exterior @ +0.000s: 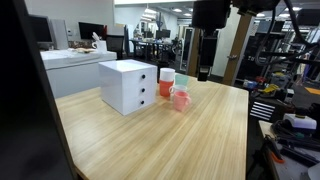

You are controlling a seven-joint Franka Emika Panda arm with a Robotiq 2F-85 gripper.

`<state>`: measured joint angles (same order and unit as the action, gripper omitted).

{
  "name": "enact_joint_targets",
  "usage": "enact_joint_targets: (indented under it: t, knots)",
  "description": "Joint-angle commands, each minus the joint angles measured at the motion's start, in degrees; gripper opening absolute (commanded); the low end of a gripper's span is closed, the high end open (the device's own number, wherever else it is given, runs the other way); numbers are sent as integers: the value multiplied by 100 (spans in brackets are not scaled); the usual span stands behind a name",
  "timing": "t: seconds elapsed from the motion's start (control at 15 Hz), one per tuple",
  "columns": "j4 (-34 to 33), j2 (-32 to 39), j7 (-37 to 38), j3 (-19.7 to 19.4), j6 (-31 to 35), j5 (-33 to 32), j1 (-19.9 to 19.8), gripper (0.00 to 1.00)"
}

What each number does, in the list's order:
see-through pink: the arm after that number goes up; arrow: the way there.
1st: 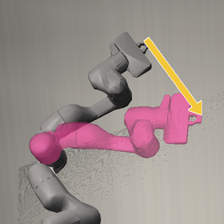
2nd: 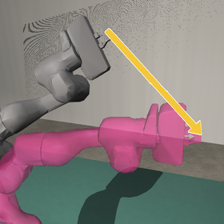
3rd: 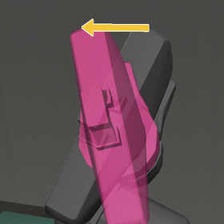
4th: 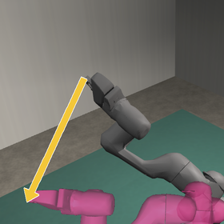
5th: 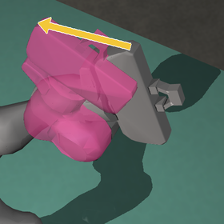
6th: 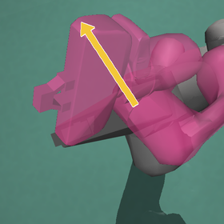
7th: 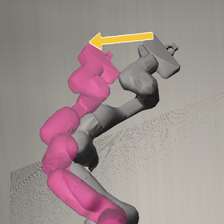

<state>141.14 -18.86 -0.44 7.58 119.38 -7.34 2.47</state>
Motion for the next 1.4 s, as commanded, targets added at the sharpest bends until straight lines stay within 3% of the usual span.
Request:
enact_joint_targets:
  t: [0.0, 0.47, 0.87, 1.33]
  knots:
    - [-8, 5, 24, -78, -14, -28, 83, 100]
    - [-131, 155, 156, -128, 348, -86, 3, 100]
    - [-652, 695, 502, -483, 994, -208, -373, 100]
    - [-1153, 1158, 923, -864, 1000, -210, -669, 100]
